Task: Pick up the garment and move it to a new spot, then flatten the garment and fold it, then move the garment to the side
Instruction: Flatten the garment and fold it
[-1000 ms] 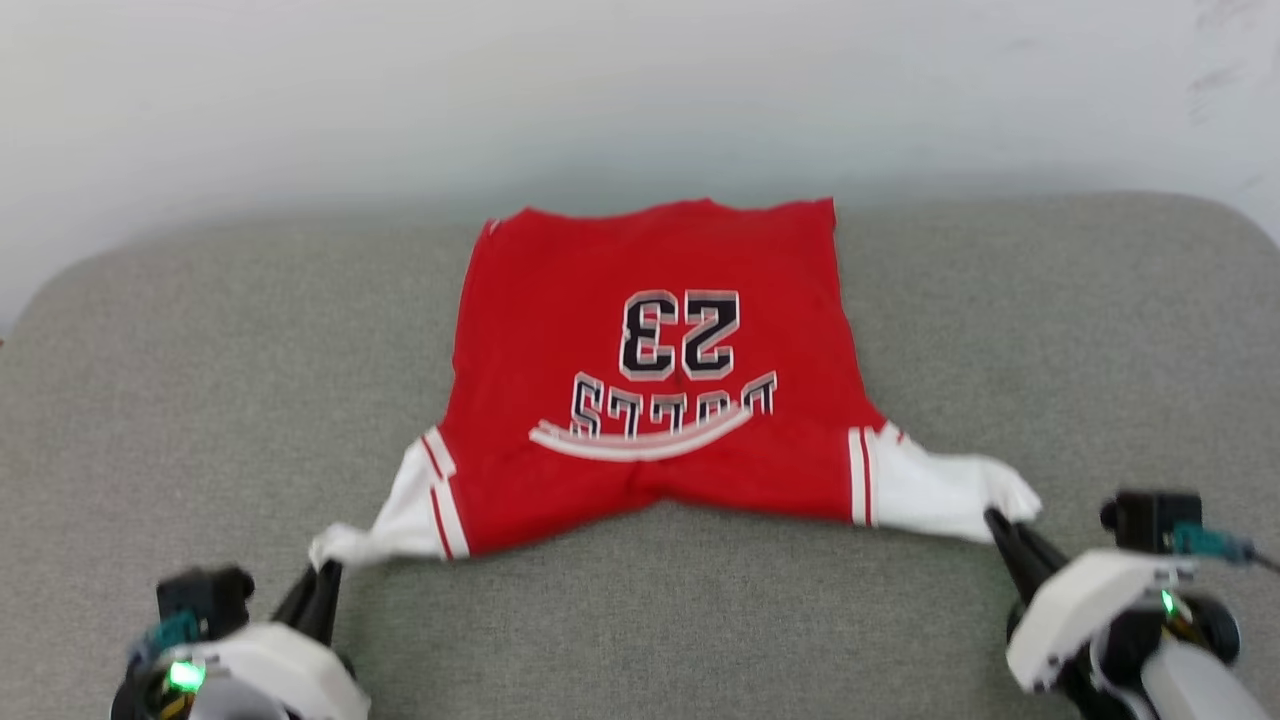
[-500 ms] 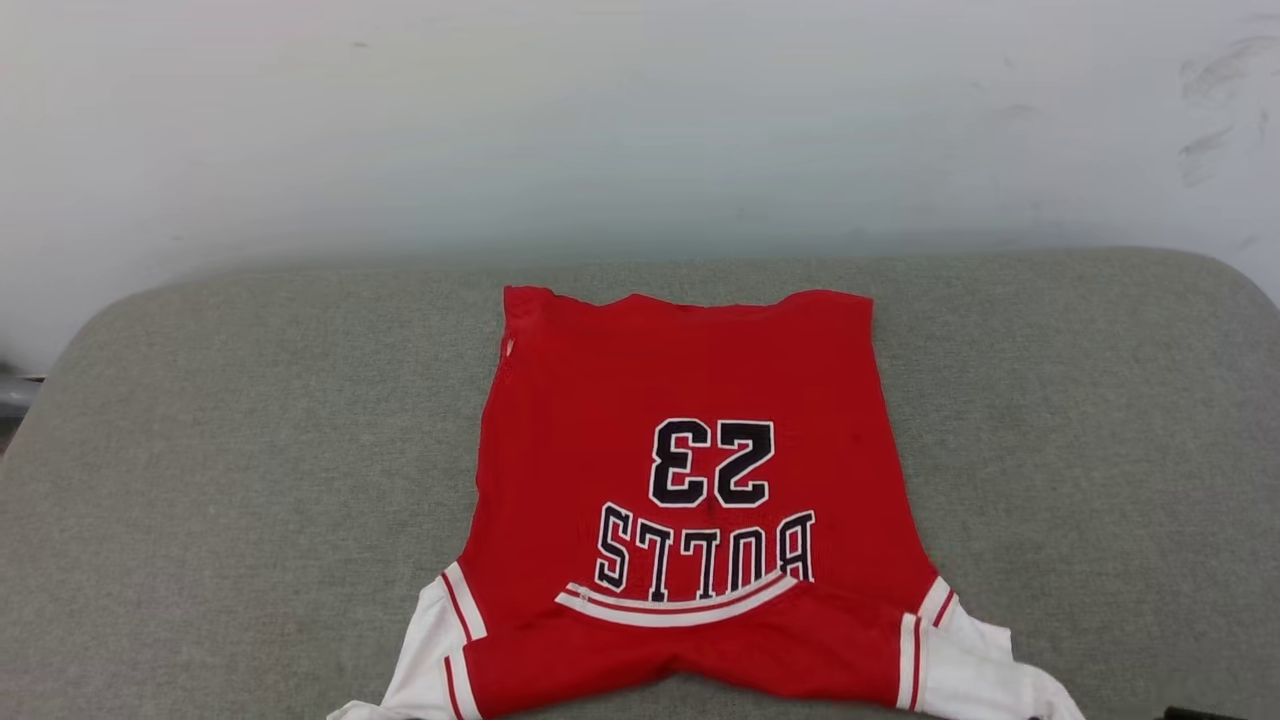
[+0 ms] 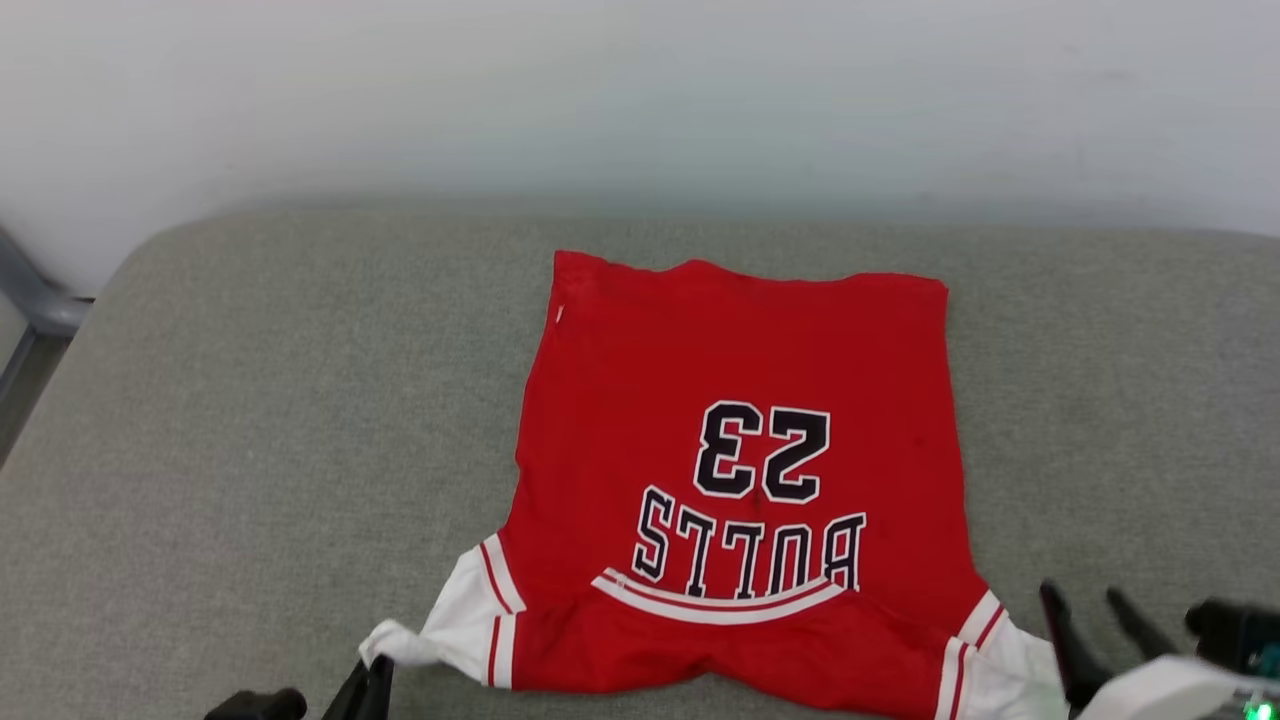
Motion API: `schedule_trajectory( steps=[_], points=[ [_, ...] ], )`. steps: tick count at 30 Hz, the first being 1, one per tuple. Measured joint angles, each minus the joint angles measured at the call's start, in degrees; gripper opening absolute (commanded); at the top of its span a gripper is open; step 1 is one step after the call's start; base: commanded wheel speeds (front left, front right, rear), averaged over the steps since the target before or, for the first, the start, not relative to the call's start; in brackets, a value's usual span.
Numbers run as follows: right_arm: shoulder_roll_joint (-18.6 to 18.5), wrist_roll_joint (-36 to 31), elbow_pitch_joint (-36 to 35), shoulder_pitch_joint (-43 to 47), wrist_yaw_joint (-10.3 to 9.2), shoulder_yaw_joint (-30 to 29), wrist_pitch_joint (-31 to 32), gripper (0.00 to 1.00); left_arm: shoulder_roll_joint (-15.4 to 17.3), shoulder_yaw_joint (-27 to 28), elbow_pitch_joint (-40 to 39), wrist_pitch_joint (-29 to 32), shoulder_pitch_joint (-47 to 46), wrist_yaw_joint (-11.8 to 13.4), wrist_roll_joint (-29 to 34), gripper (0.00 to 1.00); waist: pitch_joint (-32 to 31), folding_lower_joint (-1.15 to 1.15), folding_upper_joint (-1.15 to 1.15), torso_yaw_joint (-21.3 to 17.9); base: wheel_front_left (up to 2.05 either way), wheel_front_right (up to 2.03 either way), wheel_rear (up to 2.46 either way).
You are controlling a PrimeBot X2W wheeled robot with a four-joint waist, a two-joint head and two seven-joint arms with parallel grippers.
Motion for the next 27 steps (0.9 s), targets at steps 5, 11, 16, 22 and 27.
schedule_trajectory(
  steps=[5, 11, 16, 22, 27],
  points=[
    [-0.9, -1.1, 3.9, -12.2, -0.01, -4.7, 0.3, 1.00, -1.8, 1.1, -2.8, 0.0, -3.3, -1.3, 3.5, 0.00, 3.4, 0.00, 0.00, 1.3, 0.00, 0.00, 0.00],
    [-4.6, -2.0, 13.1, -27.8, -0.01, -6.5, 5.0, 1.00, -5.1, 1.5, -4.7, 0.0, -7.7, -3.8, 6.8, 0.00, 7.9, 0.01, 0.00, 4.3, 0.00, 0.00, 0.00],
    [-7.9, -2.6, 21.0, -39.9, -0.01, -6.4, 12.1, 1.00, -7.7, 1.3, -5.3, -0.1, -11.1, -6.9, 8.5, 0.00, 11.4, 0.02, 0.00, 7.5, 0.00, 0.00, 0.00],
    [-11.9, -4.9, 30.9, -52.0, -0.01, -6.8, 21.4, 1.00, -9.6, 1.4, -5.7, -0.1, -15.0, -9.3, 10.6, 0.00, 15.5, 0.01, 0.00, 11.3, 0.00, 0.00, 0.00],
    [-13.7, -9.5, 37.7, -60.5, -0.01, -9.9, 27.2, 1.00, -11.4, 1.5, -6.6, -0.1, -17.3, -10.5, 12.0, 0.00, 19.3, 0.02, 0.00, 13.6, 0.00, 0.00, 0.00]
  ],
)
